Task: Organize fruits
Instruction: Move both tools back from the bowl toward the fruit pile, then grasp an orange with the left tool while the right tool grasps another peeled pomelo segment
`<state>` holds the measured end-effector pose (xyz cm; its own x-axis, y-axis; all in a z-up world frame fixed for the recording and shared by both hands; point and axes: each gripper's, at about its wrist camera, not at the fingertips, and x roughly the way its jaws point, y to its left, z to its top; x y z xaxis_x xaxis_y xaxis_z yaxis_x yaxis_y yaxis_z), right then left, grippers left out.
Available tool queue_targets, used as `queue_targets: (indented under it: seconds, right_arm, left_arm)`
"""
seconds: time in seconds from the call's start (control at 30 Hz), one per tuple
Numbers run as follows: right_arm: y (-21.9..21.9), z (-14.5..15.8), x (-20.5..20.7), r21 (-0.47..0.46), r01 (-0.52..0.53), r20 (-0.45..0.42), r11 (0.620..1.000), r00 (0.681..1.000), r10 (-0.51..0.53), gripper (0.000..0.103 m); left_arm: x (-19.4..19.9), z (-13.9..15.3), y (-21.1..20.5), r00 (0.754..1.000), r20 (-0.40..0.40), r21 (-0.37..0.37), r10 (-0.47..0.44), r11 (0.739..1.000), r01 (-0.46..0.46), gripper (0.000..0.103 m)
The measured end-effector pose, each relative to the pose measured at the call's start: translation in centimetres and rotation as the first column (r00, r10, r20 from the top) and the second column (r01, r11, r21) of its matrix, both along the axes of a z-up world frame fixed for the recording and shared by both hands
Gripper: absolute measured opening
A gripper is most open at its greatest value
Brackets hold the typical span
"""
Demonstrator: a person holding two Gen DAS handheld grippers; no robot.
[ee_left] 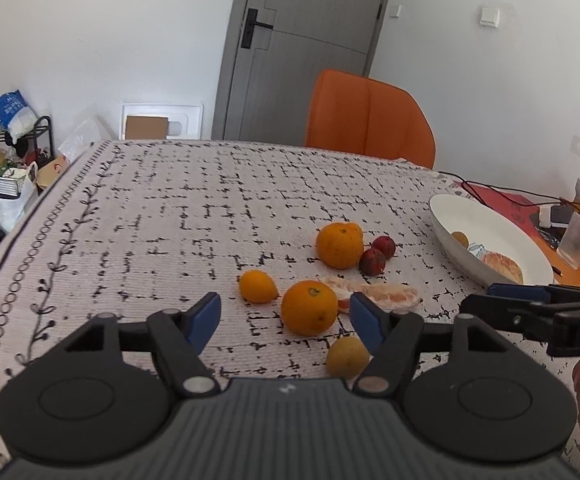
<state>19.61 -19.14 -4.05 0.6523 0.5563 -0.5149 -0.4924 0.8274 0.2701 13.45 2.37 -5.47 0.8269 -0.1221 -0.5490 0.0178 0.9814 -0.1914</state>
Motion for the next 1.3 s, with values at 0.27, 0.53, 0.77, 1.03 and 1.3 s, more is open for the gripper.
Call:
queue_targets:
  seconds: [0.27, 0.53, 0.77, 1.03, 1.3]
  right_arm:
    - [0.7, -0.5, 0.9, -0.020, -0.025, -0.015, 0.999, 1.000, 0.024, 0.080]
    - [2.0, -0.4, 1.7, -0.046, -0.061, -0.013, 0.997, 0.998, 0.061, 0.078]
    - [3.0, -0.4, 2.7, -0.060, -0.085, -0.015, 0.995, 0.996, 0.084, 0.078]
    - [4.5, -0.5, 3.6, -0.088, -0.123, -0.019, 0.989, 0.992, 0.121, 0.078]
    - [5.7, -0.8, 4.3, -0.118, -0.140, -0.023, 0.983, 0.990, 0.139, 0.079]
  left_arm:
    - [1.6, -1.0, -0.9, 0.999, -0.025, -0.015, -0.033, 0.999, 0.033, 0.058]
    - [1.8, -1.3, -0.5, 0.999, -0.039, -0.031, -0.036, 0.999, 0.035, 0.035]
    - [0.7, -0.7, 1.0, 1.000, -0.024, -0.031, 0.004, 1.000, -0.005, 0.035]
    - [-0.4, -0.6, 2.8, 0.998, -0.022, -0.037, 0.059, 0.998, -0.059, 0.035]
    - [-1.3, -0.8, 4.6, 0.993, -0.026, -0.042, 0.114, 0.992, -0.115, 0.035]
